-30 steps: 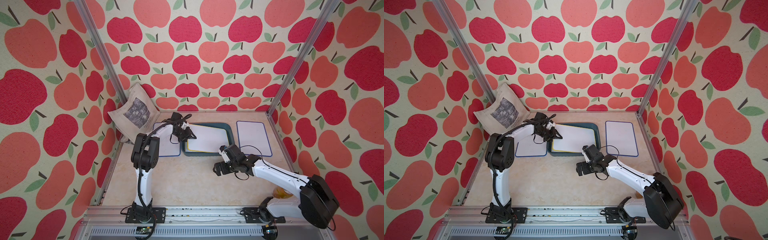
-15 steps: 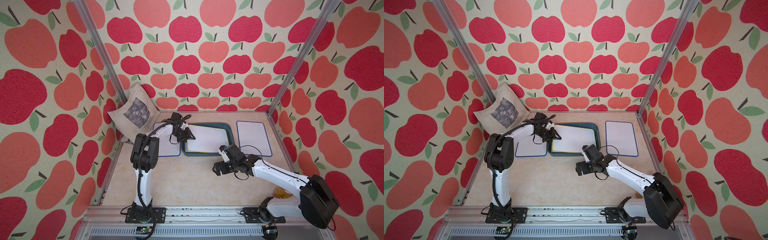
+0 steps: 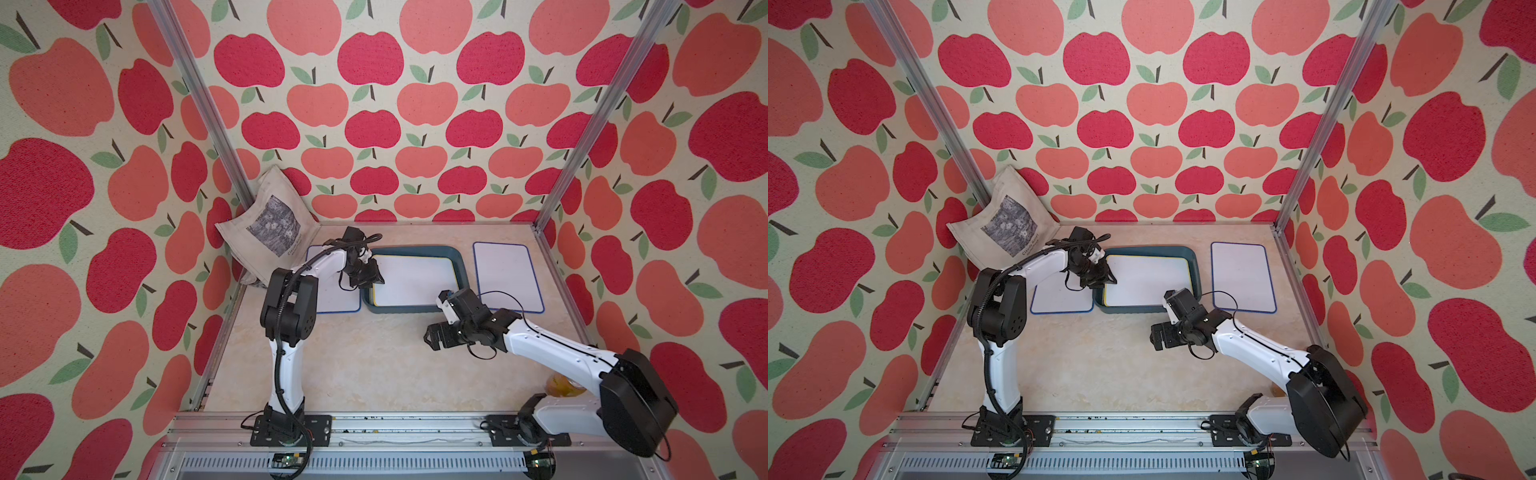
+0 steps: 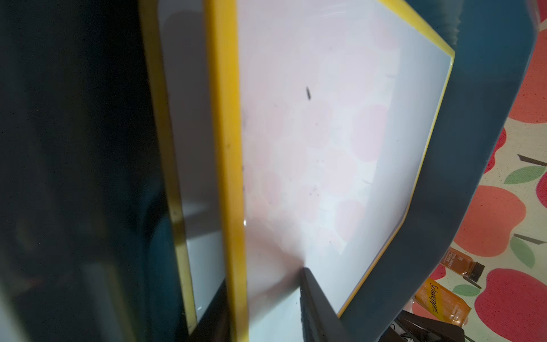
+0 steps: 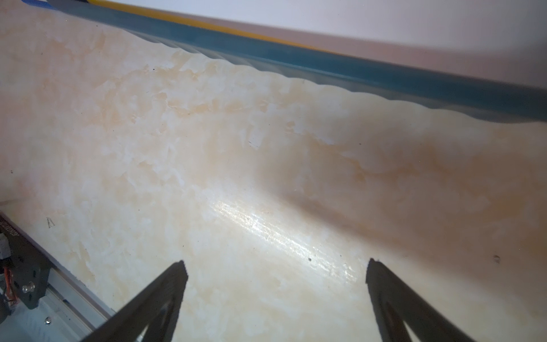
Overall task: Put the whiteboard into the storage box
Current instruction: Place the whiteboard in the storage box.
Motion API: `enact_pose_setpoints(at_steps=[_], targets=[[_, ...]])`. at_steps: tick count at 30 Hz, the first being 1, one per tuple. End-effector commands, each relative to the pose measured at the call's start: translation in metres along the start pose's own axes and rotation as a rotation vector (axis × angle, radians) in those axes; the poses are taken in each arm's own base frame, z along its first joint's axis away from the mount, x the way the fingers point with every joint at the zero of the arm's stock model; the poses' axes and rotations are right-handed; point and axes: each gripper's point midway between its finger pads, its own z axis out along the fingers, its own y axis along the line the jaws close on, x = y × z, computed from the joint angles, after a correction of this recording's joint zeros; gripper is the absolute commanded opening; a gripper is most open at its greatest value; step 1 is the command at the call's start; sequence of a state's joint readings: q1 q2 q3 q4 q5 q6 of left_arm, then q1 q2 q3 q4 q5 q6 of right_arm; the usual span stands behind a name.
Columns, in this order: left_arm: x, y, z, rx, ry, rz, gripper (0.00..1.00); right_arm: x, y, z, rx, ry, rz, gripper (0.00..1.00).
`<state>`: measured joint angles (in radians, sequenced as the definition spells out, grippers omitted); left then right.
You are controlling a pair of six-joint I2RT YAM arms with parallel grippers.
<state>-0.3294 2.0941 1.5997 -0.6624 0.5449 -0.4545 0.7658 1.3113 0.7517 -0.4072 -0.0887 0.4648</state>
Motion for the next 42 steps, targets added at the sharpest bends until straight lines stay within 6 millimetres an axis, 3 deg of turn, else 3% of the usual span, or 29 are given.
enact_pose_setpoints(at_steps=[1,23,30,35,39,42], targets=[[0.024,0.031,0.009,-0.163,0.068,-0.025,0.35,-0.002,0.005,0.001,-0.019,-0.004,0.018,0.99],[0.027,0.035,0.037,-0.552,0.031,0.039,0.35,-0.001,0.004,0.013,-0.013,0.028,0.046,0.99],[0.015,0.015,-0.004,-0.616,-0.089,0.105,0.36,-0.001,0.002,0.017,0.003,0.047,0.052,0.99],[0.016,0.009,-0.051,-0.554,-0.187,0.098,0.36,-0.004,0.001,0.02,0.01,0.044,0.053,0.99],[0.028,0.031,-0.085,-0.534,-0.224,0.05,0.37,-0.008,0.004,0.023,0.006,0.048,0.054,0.99],[0.041,0.064,-0.102,-0.554,-0.236,-0.017,0.37,-0.011,0.007,0.026,-0.003,0.049,0.06,0.99]])
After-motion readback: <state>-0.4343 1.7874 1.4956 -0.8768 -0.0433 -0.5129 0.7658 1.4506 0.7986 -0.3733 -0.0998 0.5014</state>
